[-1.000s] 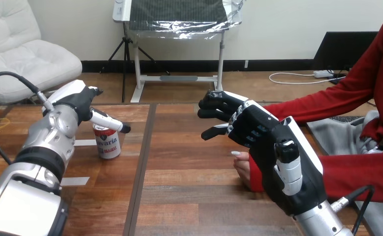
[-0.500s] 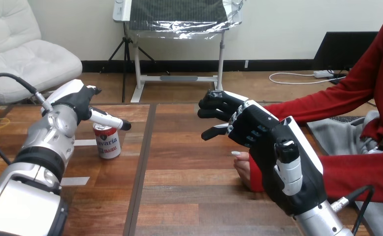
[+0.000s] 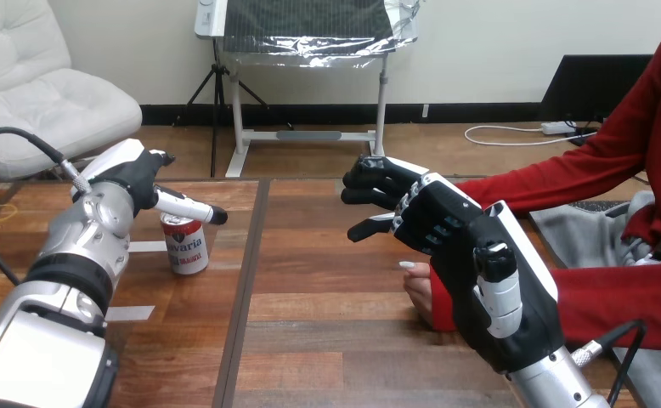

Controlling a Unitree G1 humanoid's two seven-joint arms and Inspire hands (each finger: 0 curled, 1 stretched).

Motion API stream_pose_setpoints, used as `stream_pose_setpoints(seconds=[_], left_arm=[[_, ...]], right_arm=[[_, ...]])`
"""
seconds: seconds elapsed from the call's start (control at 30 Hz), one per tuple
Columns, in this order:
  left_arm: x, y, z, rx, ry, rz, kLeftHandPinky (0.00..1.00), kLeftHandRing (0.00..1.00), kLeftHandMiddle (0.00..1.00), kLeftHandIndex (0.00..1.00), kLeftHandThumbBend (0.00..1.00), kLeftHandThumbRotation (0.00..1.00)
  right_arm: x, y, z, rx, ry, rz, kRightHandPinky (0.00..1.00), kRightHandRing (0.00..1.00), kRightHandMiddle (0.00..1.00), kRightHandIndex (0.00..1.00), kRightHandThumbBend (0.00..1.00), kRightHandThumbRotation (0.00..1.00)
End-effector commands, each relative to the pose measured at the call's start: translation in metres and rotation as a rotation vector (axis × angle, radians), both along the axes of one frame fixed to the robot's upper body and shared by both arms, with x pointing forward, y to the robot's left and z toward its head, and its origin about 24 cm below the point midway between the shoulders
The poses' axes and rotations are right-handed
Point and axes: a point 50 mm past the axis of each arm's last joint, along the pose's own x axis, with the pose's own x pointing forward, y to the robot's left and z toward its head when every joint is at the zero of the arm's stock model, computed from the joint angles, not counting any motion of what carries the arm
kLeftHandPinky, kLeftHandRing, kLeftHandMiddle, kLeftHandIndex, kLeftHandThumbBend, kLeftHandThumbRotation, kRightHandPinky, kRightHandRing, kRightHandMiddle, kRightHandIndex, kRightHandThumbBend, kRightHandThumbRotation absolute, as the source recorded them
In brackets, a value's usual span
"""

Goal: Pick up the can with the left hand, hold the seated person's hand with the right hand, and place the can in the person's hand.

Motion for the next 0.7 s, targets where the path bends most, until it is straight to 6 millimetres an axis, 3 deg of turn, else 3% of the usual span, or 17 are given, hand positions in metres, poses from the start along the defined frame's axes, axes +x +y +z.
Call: stream_pose_setpoints(seconds=[0.0,0.67], left_arm=[[0.0080,-0.0081,0.0154,-0.005,-0.037,-0.026,0.73,0.90,0.92,0.90,0.87,0.37],[0.0064,-0.0085,0.0112,-0.065,-0.013,-0.019,0.72,0.88,0.90,0.88,0.87,0.31]], right_arm=[[0.0047,0.0036,0.0124,0.039,-0.068,0.005,0.63,0.79,0.80,0.79,0.88,1.00],[0.0041,0.0038,0.0127,0.037,-0.071,-0.001,0.63,0.78,0.80,0.79,0.88,1.00]])
